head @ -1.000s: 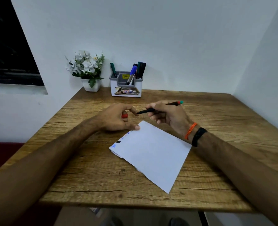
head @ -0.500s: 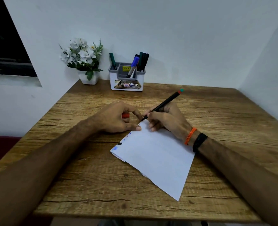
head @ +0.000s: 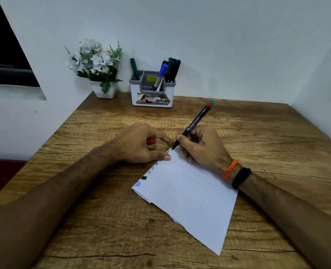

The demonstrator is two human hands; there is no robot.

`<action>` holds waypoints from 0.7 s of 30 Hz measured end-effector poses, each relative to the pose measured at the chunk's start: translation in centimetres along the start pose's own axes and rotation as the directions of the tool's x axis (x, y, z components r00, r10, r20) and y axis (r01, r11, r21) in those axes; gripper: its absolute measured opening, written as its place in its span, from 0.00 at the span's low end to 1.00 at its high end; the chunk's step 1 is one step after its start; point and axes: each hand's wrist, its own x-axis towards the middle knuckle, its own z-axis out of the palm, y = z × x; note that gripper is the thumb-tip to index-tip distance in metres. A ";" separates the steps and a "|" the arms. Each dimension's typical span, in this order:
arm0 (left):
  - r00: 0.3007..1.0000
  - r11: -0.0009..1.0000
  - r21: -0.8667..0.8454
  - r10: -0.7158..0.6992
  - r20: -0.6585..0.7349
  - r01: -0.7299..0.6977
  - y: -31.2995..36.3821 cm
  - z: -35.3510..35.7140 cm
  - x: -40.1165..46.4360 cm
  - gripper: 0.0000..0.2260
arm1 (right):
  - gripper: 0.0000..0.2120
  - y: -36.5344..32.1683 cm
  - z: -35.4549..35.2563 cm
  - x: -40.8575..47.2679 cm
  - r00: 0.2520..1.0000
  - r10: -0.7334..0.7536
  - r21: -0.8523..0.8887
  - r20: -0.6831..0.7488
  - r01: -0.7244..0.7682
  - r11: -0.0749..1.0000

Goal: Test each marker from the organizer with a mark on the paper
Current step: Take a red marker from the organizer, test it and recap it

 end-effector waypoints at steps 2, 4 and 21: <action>1.000 1.000 0.014 0.009 -0.012 -0.008 -0.2 0.1 0.1 0.16 | 0.15 0.1 0.0 0.0 1.000 -0.021 -0.015 -0.001 0.021 1.000; 1.000 1.000 0.020 0.010 -0.024 -0.010 -0.5 0.1 0.2 0.18 | 0.13 0.3 0.1 0.1 1.000 -0.030 -0.031 0.000 0.030 0.999; 1.000 0.999 0.050 -0.008 0.006 0.008 0.4 -0.2 0.0 0.18 | 0.13 0.2 0.1 0.1 0.994 -0.110 -0.121 -0.027 0.106 0.987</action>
